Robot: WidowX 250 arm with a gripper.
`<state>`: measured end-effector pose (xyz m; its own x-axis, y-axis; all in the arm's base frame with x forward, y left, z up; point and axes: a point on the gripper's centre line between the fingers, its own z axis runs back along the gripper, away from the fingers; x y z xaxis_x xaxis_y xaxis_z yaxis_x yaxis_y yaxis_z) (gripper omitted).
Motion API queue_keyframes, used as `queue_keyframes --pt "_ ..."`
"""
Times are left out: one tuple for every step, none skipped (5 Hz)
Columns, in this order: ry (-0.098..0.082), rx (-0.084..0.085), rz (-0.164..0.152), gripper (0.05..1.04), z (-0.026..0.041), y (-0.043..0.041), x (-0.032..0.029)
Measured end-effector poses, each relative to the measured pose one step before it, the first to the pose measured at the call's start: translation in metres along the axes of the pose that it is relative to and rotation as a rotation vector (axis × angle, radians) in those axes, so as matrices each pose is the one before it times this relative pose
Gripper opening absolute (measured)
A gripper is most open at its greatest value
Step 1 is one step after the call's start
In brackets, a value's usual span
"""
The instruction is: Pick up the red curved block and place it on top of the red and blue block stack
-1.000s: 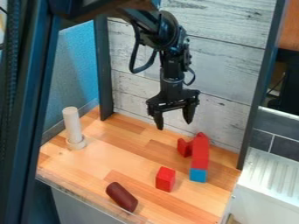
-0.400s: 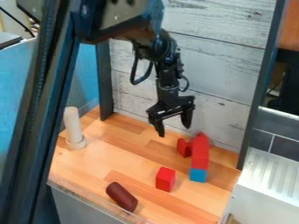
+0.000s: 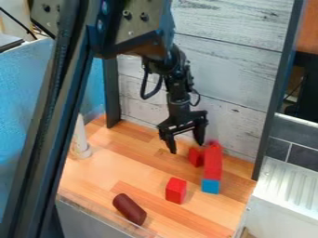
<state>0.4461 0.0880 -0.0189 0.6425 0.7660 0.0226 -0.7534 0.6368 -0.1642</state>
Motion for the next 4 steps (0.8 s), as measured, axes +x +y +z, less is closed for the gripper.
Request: queue_keyframes --pt "0.0253 -0.0024 0.0071 1.000 -0.00340 -0.00325 0.00051" --pt "0.0259 -0.0115 0.0280 1.000 -0.00297 -0.00434 -0.00013" --pt "-0.0040 -0.0045 0.0050 1.000 0.00293 -0.00259 0.00224" --pt "0.0052 0.0047 0.0009 1.000 -0.00068 -0.00090 -0.00194"
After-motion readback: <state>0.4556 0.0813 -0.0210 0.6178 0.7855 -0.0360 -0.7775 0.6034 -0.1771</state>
